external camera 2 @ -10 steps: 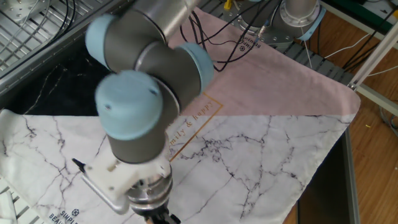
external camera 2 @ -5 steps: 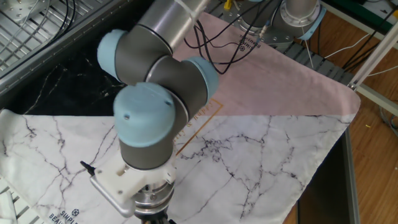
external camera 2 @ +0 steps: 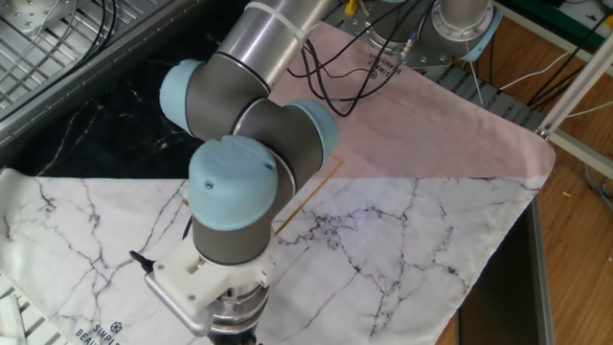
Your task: Pick up the small block on the left and move it to the right
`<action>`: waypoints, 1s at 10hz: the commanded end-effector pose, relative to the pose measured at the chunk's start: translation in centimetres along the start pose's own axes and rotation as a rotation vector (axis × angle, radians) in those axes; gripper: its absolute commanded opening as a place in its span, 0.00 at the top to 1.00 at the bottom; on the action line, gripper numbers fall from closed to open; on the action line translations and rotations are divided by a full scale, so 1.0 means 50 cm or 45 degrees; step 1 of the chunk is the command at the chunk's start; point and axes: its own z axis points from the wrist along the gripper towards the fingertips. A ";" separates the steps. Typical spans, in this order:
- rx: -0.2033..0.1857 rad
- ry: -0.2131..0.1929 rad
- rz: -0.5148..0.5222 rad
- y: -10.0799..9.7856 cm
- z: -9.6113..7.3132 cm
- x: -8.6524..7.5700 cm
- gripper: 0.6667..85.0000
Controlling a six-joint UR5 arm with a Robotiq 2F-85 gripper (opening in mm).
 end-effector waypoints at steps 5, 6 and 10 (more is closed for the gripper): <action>0.030 -0.058 -0.081 -0.011 0.012 -0.003 0.49; 0.015 -0.066 -0.094 -0.006 0.012 -0.008 0.45; 0.007 -0.046 -0.136 -0.005 0.021 0.003 0.29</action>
